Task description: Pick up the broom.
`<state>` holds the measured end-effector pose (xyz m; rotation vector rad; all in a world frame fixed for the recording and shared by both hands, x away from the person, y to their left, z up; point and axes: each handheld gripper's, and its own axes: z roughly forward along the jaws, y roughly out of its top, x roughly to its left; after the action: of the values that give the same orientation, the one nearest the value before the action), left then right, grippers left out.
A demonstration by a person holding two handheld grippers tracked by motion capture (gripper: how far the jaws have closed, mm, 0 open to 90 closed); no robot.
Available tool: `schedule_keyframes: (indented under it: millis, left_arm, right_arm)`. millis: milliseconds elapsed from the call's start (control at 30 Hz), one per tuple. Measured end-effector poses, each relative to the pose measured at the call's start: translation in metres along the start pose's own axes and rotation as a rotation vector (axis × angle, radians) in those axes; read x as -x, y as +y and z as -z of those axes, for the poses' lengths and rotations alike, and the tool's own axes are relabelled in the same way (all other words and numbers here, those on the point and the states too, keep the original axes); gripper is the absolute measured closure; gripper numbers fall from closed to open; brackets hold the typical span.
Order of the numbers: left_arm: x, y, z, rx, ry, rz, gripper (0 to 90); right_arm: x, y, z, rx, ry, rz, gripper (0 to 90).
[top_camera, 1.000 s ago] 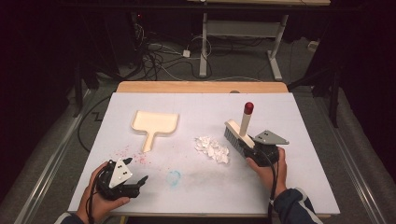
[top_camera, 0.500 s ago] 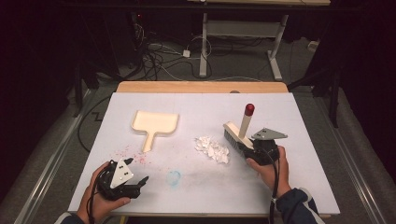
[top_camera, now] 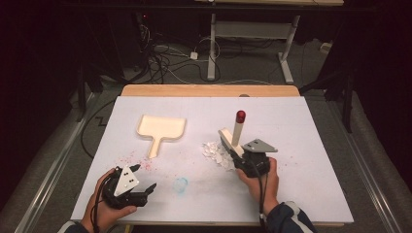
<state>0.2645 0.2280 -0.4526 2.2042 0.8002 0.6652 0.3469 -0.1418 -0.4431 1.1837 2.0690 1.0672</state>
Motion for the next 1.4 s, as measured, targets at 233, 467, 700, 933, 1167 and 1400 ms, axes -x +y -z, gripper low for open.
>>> schedule_keyframes:
  millis: [233, 467, 700, 933, 1167, 1400]
  left_arm:
    - [0.001, -0.001, 0.000, -0.003, 0.002, -0.008, 20.8]
    - [0.002, -0.001, 0.001, -0.011, 0.013, -0.015, 20.8]
    - [0.003, -0.001, 0.002, -0.017, 0.021, -0.006, 20.8]
    - [0.004, -0.001, 0.003, -0.021, 0.021, -0.006, 20.8]
    - [0.003, 0.000, 0.002, -0.019, 0.015, 0.001, 20.9]
    - [0.005, 0.001, 0.002, -0.010, 0.002, 0.003, 20.9]
  right_arm:
    - [-0.010, 0.005, -0.008, 0.041, -0.067, 0.026, 67.8]
    - [0.006, 0.010, 0.011, 0.102, -0.063, -0.017, 67.7]
    - [0.024, 0.007, 0.047, 0.096, 0.025, 0.004, 67.7]
    - [0.033, -0.010, 0.088, 0.075, 0.075, 0.025, 67.7]
    - [0.034, -0.034, 0.099, -0.002, 0.133, 0.005, 67.7]
    - [0.025, -0.041, 0.075, -0.039, 0.178, -0.015, 67.7]
